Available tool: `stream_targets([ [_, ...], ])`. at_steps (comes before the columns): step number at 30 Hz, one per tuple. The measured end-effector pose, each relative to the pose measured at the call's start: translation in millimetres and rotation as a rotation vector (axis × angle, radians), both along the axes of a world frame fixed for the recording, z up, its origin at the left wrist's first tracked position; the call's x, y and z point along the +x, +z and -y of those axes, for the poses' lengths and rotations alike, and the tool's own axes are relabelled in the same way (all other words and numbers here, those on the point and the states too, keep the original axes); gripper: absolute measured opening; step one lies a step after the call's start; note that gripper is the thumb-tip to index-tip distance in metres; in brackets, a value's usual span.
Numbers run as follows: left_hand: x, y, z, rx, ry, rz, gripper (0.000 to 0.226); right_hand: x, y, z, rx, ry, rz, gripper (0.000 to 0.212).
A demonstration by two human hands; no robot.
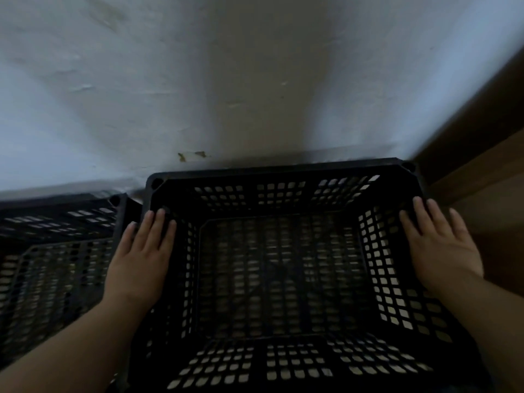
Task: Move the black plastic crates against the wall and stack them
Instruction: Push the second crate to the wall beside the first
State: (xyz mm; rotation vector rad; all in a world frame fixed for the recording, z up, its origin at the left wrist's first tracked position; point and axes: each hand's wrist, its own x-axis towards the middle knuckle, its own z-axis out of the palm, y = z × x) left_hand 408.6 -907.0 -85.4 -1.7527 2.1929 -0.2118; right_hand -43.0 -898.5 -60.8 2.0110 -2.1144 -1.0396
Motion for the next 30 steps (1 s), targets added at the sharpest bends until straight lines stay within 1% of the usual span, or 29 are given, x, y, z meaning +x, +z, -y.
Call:
stream_targets([
  [1,-0.4,-0.5,2.5,-0.005,0.004,0.067,0.101,1.5,-0.4,1.8,0.017,-0.003,-0.003,0.065],
  [3,-2.0,-3.2,-2.0,0.003,0.012,0.103,0.099,3.5,-2.9,4.3,0.044,0.002,-0.009,0.065],
  [4,-1.1,-4.2,-2.6,0.020,0.040,0.086,0.097,4.0,-3.9,4.7,0.049,0.003,-0.011,0.065],
  [6,2.0,-8.1,-4.9,0.029,0.053,-0.030,0.091,6.5,-1.6,5.0,0.049,-0.007,-0.021,0.065],
  [8,1.2,-4.5,-4.3,0.047,0.049,0.017,0.093,10.1,6.0,5.8,0.066,-0.038,-0.019,0.065],
  [9,-2.8,2.1,-2.8,0.072,0.065,0.017,0.094,11.8,10.7,6.2,0.064,-0.051,-0.009,0.065],
  [11,-10.1,14.1,-1.3,0.052,0.075,-0.019,0.095,17.9,24.6,7.1,0.047,-0.069,0.020,0.066],
  [13,-24.4,35.6,0.1,0.073,0.079,0.013,0.093,26.4,44.2,5.3,0.027,-0.090,0.060,0.066],
  [15,-39.1,57.4,2.6,-0.002,-0.008,0.009,0.089,36.2,67.7,0.1,0.011,-0.120,0.110,0.066],
  [16,-47.7,71.3,5.6,-0.013,-0.034,0.003,0.091,41.2,81.0,-3.5,-0.003,-0.137,0.140,0.065],
  [18,-64.5,101.3,10.3,-0.002,-0.087,-0.092,0.095,51.0,110.8,-14.4,-0.048,-0.177,0.204,0.064],
  [20,-82.0,133.0,11.0,-0.008,-0.163,-0.132,0.092,59.1,142.0,-31.6,-0.095,-0.230,0.272,0.065],
  [22,-100.2,166.2,7.9,-0.029,-0.242,-0.172,0.087,66.0,173.3,-54.1,-0.130,-0.306,0.332,0.068],
  [25,-127.5,209.7,-6.8,-0.049,-0.366,-0.178,0.081,71.7,220.6,-96.2,-0.165,-0.452,0.381,0.069],
  [30,-177.1,264.9,-51.4,-0.029,-0.576,-0.252,0.095,67.5,285.0,-184.8,-0.214,-0.684,0.453,0.074],
])
